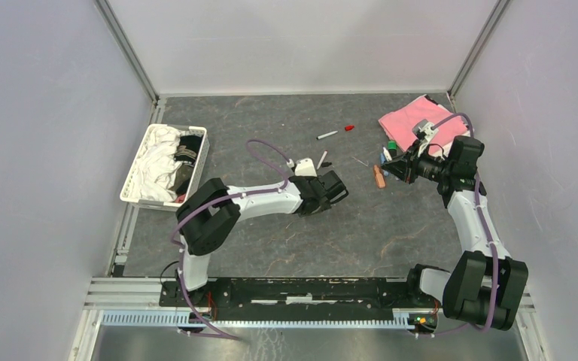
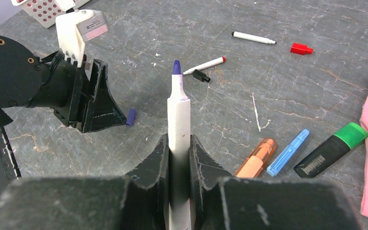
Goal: Insert the pens into the pen caps
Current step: Pick up the pen cap from the center of the board.
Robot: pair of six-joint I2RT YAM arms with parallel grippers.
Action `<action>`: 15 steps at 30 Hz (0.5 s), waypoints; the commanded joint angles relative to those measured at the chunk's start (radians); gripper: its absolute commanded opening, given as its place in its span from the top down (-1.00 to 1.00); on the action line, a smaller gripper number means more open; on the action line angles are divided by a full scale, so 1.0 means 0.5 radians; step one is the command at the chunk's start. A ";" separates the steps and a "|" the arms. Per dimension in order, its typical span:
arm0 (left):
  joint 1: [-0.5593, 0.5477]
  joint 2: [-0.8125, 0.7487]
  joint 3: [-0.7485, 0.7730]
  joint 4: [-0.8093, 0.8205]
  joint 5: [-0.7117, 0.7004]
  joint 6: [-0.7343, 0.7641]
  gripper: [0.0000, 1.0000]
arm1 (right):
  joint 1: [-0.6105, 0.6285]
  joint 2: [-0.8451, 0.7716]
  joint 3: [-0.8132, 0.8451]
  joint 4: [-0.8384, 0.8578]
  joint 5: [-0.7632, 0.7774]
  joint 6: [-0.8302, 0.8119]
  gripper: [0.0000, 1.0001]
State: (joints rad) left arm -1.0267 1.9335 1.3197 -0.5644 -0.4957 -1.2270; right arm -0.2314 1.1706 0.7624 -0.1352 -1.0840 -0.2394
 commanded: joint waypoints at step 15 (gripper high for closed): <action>0.072 0.245 0.247 -0.170 -0.034 -0.105 0.30 | -0.008 -0.046 -0.003 0.069 -0.053 0.019 1.00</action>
State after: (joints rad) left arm -0.9943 2.0281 1.4158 -0.6067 -0.4950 -1.2491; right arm -0.2314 1.1706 0.7624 -0.1314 -1.0847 -0.2394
